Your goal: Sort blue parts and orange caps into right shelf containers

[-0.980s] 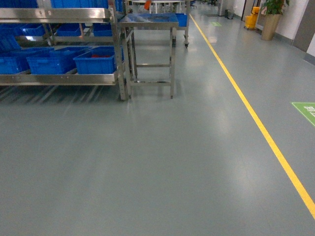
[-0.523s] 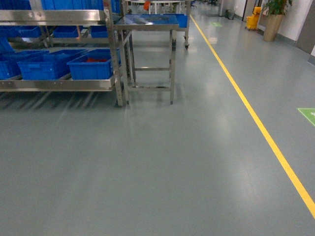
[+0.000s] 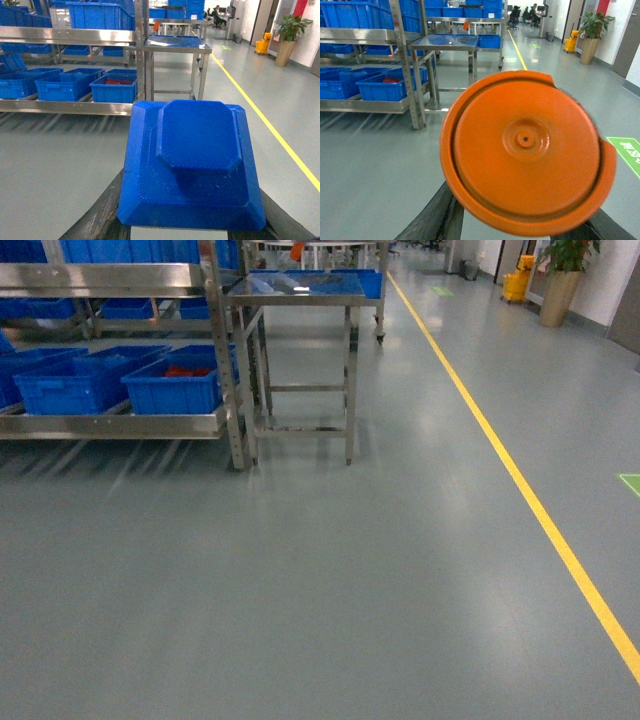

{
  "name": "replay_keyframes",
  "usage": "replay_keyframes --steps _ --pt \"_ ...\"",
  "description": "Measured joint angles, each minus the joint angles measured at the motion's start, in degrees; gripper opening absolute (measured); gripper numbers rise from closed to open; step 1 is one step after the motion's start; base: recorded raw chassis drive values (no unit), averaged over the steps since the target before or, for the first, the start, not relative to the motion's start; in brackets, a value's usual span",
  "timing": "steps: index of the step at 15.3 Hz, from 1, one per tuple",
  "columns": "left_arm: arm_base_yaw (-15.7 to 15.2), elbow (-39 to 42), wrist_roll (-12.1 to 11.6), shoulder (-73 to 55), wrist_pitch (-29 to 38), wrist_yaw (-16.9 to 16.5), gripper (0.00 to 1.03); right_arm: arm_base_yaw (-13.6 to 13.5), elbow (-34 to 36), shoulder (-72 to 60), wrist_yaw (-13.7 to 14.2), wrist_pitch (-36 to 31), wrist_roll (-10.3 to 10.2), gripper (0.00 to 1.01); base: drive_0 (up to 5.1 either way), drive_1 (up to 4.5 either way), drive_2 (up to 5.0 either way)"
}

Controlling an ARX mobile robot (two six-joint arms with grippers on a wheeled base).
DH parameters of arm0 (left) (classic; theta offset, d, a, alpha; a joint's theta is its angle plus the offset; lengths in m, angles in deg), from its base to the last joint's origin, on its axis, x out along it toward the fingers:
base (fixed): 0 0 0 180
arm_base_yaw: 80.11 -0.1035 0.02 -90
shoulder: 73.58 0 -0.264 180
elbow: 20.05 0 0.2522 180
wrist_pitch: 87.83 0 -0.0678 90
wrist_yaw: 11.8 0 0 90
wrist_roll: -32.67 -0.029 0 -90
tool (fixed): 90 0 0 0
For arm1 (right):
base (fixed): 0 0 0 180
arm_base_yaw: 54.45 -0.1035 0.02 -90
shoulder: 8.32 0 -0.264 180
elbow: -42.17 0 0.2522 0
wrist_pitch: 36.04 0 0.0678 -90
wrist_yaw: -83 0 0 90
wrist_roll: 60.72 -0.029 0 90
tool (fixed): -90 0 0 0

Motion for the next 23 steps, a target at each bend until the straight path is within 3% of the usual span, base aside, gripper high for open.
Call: replay_keyframes --steps 23 --pt "0.0 0.0 0.0 0.0 0.0 0.0 0.43 0.0 0.0 0.0 0.0 0.0 0.0 0.41 -0.1 4.2 -4.3"
